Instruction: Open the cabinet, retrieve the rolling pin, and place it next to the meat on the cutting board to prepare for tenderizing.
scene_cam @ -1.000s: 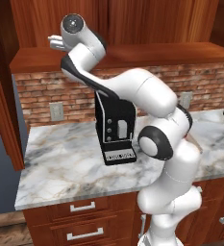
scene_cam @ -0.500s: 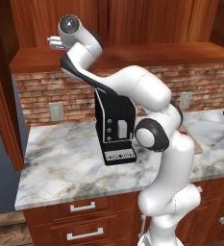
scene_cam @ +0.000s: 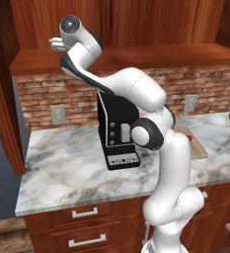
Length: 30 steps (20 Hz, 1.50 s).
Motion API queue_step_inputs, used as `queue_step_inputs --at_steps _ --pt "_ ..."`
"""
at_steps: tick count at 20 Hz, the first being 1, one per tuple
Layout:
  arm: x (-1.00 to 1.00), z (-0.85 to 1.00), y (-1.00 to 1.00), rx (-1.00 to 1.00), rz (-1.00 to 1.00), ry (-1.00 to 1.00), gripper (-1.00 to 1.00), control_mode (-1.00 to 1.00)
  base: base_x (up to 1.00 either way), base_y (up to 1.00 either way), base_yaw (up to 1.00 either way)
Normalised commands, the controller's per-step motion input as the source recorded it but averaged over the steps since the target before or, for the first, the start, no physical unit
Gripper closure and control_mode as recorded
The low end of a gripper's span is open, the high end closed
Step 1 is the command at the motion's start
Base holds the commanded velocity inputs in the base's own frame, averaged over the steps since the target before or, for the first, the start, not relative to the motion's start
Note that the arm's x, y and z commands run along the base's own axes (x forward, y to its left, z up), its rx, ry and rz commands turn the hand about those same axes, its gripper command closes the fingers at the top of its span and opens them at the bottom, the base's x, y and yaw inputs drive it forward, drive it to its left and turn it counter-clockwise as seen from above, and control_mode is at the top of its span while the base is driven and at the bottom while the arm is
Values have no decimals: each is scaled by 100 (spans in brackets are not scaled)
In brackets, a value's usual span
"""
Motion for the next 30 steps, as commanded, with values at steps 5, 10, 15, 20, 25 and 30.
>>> queue_step_inputs --at_steps 5,10,15,20,25,30 --pt "29 -7 4 0 0 7 -100 -100 0 0 0" --pt "6 -19 9 0 0 8 100 -100 0 0 0" --pt "1 -22 2 0 0 0 100 -100 0 0 0" --pt "-17 -25 9 0 0 -12 100 -100 0 0 0" --pt "-91 -12 21 0 0 -36 100 -100 0 0 0" --pt "-100 -1 0 2 -9 -30 100 -100 0 0 0"
